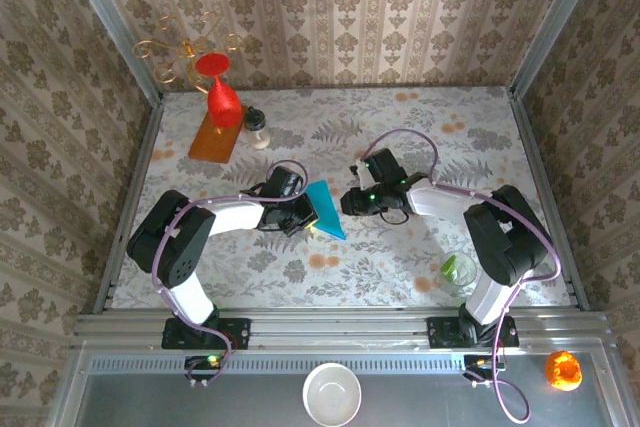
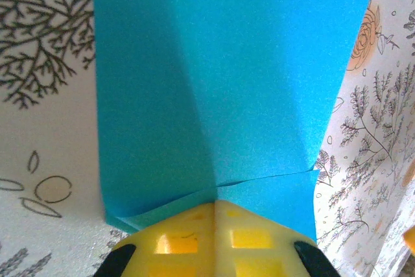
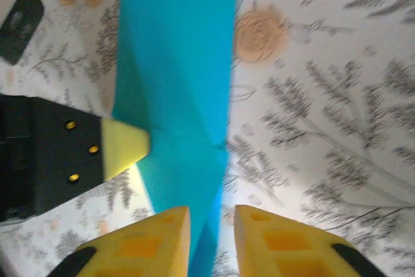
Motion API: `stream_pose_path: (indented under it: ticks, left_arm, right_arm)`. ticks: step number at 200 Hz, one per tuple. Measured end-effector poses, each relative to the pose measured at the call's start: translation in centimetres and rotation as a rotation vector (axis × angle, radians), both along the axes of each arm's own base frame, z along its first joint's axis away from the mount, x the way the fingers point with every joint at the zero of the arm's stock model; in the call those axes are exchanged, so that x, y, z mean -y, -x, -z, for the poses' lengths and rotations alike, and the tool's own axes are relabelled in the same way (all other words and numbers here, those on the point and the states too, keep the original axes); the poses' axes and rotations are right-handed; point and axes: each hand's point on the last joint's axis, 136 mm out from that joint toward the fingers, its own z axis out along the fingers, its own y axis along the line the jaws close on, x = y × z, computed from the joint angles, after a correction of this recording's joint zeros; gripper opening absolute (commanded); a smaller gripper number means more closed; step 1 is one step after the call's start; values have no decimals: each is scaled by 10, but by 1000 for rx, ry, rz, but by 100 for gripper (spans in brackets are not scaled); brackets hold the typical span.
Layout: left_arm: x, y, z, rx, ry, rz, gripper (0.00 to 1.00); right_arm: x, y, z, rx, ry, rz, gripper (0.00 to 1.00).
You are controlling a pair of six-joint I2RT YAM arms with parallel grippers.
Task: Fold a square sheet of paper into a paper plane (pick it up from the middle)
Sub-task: Third fold the triangle at the center of the table.
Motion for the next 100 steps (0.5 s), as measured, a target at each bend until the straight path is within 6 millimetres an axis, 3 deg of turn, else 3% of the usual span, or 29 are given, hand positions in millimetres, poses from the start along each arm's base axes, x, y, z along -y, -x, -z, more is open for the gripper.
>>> stream_pose_path:
  ticks: [32, 57, 100]
  left_arm:
    - [0, 0, 0, 1, 1, 0, 5]
    - [0, -1, 0, 3, 2, 0, 5]
    - [1, -1, 0, 4, 3, 0, 5]
  right_arm:
    - [-25, 28, -1, -75, -45, -94, 11]
    - [-45, 36, 1, -107, -70, -152, 9]
    - [-49, 39, 19, -168, -53, -167, 9]
